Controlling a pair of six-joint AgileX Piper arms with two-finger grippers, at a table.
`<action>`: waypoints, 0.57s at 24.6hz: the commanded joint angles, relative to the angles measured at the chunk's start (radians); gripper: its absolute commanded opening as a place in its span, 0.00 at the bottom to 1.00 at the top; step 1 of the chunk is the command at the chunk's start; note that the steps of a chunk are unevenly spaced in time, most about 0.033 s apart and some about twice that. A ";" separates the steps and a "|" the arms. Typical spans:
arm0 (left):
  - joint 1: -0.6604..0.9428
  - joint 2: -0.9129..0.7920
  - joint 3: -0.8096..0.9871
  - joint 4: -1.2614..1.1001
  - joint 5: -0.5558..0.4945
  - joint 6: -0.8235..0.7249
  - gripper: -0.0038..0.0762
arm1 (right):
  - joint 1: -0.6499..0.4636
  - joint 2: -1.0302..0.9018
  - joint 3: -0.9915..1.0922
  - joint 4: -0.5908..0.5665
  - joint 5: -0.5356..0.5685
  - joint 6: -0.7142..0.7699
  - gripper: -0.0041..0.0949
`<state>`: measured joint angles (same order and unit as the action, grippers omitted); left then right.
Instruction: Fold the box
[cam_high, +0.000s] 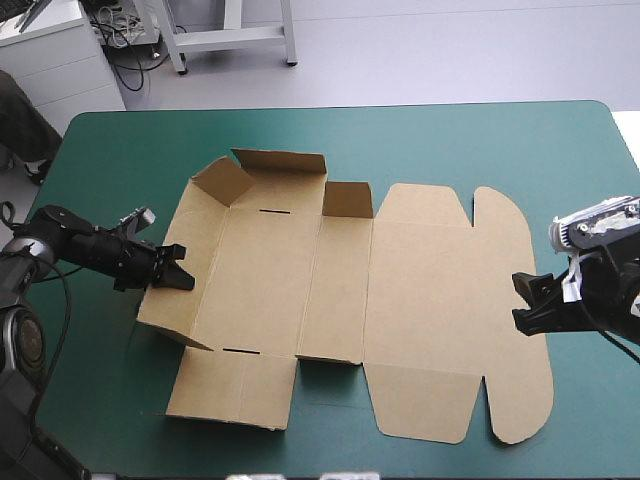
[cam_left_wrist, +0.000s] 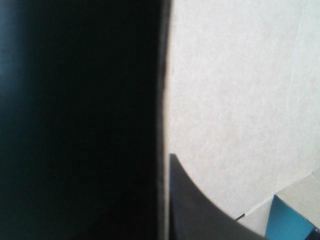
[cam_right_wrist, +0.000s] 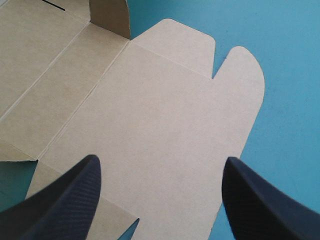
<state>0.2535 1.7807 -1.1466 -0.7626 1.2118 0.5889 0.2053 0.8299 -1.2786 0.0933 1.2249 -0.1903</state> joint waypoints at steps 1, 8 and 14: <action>-0.029 -0.040 -0.072 -0.025 0.093 0.015 0.01 | -0.004 -0.002 -0.022 -0.041 -0.053 0.025 0.67; -0.146 -0.040 -0.196 0.091 0.091 0.123 0.01 | -0.004 -0.002 -0.022 -0.093 -0.051 0.034 0.66; -0.328 -0.040 -0.493 0.311 -0.092 0.302 0.01 | -0.004 -0.002 -0.022 -0.126 -0.054 0.065 0.66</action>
<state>-0.0294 1.7895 -1.5373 -0.4901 1.1888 0.8143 0.2053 0.8299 -1.2786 -0.0212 1.2258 -0.1288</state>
